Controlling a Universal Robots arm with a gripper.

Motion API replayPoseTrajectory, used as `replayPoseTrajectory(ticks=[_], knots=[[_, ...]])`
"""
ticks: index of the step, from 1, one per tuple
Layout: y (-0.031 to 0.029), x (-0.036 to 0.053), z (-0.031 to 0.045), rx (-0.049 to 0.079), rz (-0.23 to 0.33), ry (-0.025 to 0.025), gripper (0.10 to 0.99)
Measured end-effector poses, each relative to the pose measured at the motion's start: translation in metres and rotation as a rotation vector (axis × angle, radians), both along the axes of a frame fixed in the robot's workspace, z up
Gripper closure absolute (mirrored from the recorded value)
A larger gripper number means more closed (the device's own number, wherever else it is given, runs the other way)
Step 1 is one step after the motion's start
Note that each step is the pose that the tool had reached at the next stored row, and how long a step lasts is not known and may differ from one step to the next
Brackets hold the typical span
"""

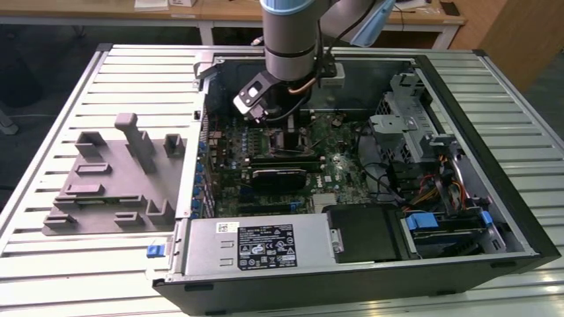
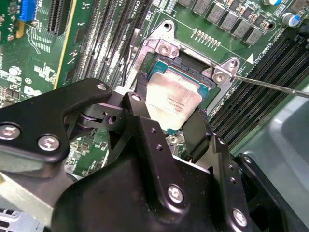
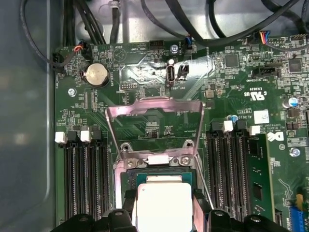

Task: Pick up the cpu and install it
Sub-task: 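Place the cpu into insertion slot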

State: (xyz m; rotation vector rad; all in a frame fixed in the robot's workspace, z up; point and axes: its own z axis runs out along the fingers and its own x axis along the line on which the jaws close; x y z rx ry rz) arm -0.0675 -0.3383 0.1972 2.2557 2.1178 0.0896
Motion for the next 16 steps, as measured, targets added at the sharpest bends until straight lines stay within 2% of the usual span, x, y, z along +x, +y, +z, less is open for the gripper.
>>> replayPoseTrajectory(ticks=[5,16], knots=[[0.0011,-0.0002,-0.0043,0.0,0.0,0.0001,0.545],[0.0011,-0.0003,-0.0051,0.0,0.0,0.0,0.533]])
